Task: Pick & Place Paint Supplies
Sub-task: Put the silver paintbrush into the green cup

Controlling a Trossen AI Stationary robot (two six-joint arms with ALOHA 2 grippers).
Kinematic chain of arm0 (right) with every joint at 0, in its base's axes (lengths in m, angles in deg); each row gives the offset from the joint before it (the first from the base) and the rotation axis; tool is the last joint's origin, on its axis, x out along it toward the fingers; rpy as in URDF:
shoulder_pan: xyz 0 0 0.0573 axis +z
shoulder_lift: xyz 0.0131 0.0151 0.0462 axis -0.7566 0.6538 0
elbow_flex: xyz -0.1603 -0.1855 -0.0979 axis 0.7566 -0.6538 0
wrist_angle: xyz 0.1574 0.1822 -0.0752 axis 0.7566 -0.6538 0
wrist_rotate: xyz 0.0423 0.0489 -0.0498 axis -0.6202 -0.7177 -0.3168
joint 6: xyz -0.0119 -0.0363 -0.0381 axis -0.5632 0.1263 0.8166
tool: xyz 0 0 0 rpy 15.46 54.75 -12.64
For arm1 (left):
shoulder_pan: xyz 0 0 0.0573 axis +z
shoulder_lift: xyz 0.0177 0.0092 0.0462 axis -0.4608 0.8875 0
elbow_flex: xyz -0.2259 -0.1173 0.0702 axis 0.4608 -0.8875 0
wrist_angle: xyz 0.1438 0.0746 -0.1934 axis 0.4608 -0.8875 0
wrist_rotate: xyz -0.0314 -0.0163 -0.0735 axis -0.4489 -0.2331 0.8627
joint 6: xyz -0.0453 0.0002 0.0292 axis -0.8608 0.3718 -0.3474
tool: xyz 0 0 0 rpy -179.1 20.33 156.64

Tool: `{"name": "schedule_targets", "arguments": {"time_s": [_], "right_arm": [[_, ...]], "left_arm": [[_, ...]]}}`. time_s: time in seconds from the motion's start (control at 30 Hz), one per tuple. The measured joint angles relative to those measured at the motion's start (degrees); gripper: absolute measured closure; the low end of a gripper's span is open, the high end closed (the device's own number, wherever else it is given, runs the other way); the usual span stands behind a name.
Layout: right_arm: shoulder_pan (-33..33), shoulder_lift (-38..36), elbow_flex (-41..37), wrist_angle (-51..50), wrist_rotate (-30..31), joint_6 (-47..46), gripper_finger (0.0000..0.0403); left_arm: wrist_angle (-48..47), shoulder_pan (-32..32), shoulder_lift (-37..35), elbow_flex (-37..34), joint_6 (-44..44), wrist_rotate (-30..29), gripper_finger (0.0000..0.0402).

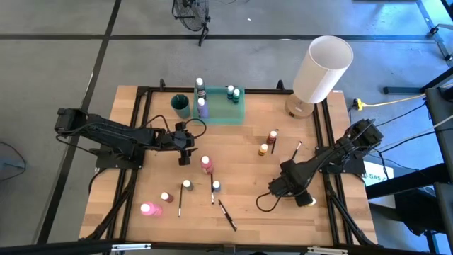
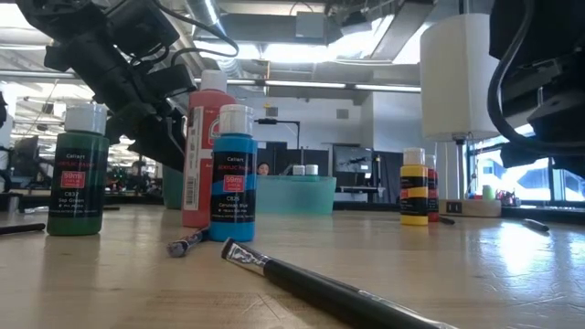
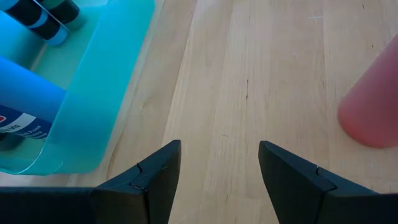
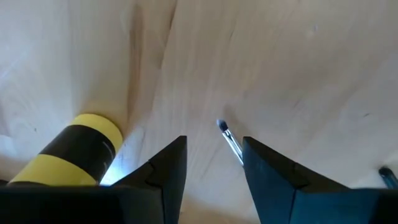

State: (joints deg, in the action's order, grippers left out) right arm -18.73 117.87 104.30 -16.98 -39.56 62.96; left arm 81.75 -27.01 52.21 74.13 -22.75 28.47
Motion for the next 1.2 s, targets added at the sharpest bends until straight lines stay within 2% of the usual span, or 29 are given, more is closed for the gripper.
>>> {"name": "schedule_targets", "arguments": {"time_s": [0.67, 0.97, 1.2], "right_arm": [[-0.37, -0.15, -1.66, 1.88, -0.95, -0.86, 0.0247], [-0.37, 0.09, 2.06, -0.60, 3.29, -3.05, 0.0247], [-0.37, 0.09, 2.80, -3.67, 2.74, -3.69, 0.0247]], "left_arm": [[-0.02, 0.00, 0.00, 0.00, 0.00, -0.01, 0.0190], [-0.01, 0.00, 0.00, 0.00, 0.00, 0.00, 0.0190], [0.00, 0.00, 0.00, 0.00, 0.00, 0.00, 0.0190]]}}
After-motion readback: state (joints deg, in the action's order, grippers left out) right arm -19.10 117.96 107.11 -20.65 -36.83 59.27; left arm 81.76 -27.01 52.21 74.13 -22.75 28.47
